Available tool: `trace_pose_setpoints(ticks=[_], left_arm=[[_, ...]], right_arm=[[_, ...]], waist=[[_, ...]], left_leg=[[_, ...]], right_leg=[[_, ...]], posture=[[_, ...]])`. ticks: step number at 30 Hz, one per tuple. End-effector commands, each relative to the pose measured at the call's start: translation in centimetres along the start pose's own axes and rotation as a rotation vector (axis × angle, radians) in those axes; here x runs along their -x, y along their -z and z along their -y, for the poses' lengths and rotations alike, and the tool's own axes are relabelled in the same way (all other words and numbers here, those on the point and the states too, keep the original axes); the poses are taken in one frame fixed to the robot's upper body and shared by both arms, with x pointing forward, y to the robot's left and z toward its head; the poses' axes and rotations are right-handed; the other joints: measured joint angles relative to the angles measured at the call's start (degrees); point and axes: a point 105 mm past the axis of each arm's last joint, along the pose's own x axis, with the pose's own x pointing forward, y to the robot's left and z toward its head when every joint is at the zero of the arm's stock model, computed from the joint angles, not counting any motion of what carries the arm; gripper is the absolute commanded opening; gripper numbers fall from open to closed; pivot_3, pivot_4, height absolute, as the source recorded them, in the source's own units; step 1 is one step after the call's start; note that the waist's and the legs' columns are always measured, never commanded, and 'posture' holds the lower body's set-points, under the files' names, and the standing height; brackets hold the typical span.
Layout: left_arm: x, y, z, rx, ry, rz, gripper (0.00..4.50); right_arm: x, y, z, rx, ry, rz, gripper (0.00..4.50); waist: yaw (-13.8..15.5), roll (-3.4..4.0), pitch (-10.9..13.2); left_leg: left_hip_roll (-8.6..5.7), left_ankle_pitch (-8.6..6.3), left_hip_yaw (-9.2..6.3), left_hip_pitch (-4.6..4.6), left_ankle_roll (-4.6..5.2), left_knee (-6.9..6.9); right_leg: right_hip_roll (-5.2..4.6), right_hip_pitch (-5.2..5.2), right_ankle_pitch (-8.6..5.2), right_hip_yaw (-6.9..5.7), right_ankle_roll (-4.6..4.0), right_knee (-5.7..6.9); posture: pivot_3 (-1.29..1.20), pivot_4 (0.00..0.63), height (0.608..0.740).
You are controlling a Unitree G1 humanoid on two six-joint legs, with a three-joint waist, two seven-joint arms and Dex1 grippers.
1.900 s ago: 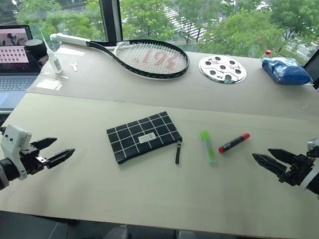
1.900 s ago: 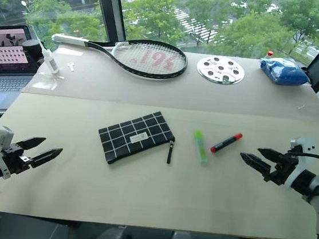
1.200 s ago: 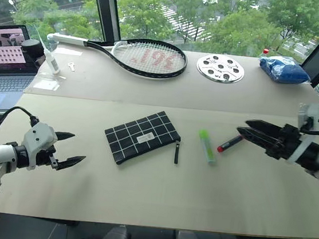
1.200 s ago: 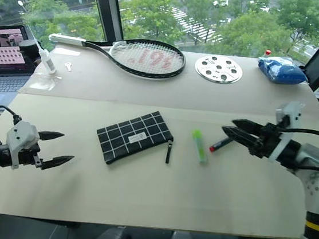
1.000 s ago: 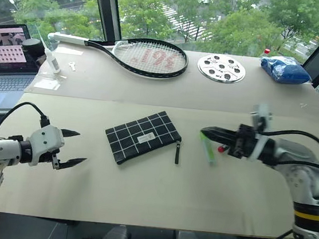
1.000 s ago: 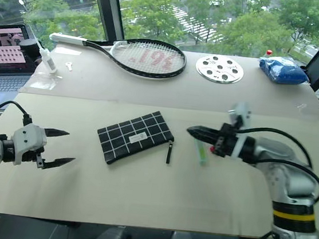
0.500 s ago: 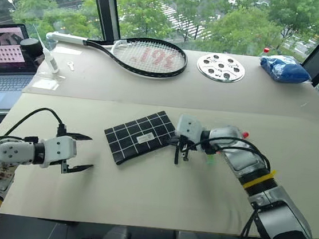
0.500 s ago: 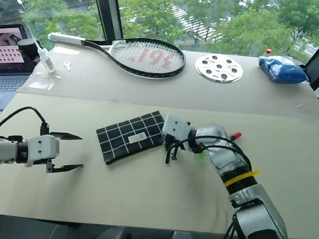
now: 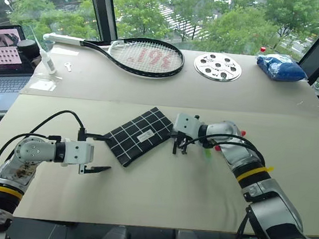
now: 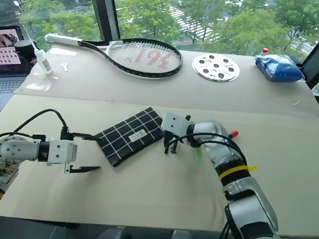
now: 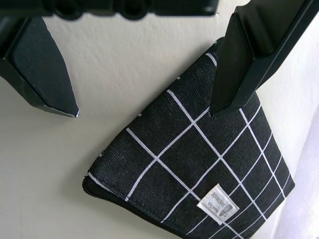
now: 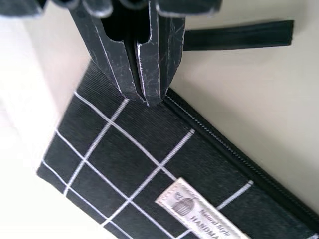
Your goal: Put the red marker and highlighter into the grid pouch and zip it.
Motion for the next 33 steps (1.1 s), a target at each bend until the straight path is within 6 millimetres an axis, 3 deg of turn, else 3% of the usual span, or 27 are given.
trace_pose_setpoints(ticks=[1,4,9,17,33], left_arm=[[-1.0,-0.1,0.1,-0.039,0.015,0.004,4.5],[-2.1,-0.8,0.0,-0.049,-0.002,0.036,4.5],[-3.3,-1.5,0.2,-0.057,-0.03,0.057,4.5],[-3.8,-1.6,0.8,-0.062,-0.043,0.054,4.5],[-8.0,-2.7,0.5,-0.106,-0.109,0.07,4.5]], right_arm=[[0.3,-1.3,1.3,-0.014,0.041,0.041,0.08],[-0.1,-0.2,0.8,-0.006,0.036,0.001,0.08],[-0.5,-0.5,0.6,-0.025,0.034,0.017,0.08],[-1.0,0.3,2.1,-0.036,0.128,-0.037,0.08],[-1.1,0.8,1.2,-0.052,0.111,-0.048,0.08]], waist=[[0.0,0.0,0.0],[0.3,0.01,0.0],[0.3,0.01,0.0],[0.2,0.01,0.0],[0.6,0.08,-0.1]], left_leg=[[0.0,0.0,0.0,0.0,0.0,0.0],[0.0,0.0,0.01,0.0,0.0,0.02],[-0.01,0.01,0.03,0.0,-0.01,0.02],[0.0,0.01,0.03,0.01,-0.01,0.01],[-0.01,0.03,0.03,0.05,-0.05,0.05]], right_leg=[[0.0,0.0,0.0,0.0,-0.01,0.01],[-0.01,0.01,0.0,0.0,-0.01,0.01],[-0.01,0.0,0.01,0.0,-0.01,0.02],[-0.01,-0.01,0.01,0.01,-0.01,0.02],[-0.02,0.1,0.02,0.0,-0.02,0.02]], posture=[[0.0,0.15,0.74],[0.0,0.15,0.74],[0.0,0.15,0.74],[0.0,0.15,0.74],[0.0,0.15,0.74]])
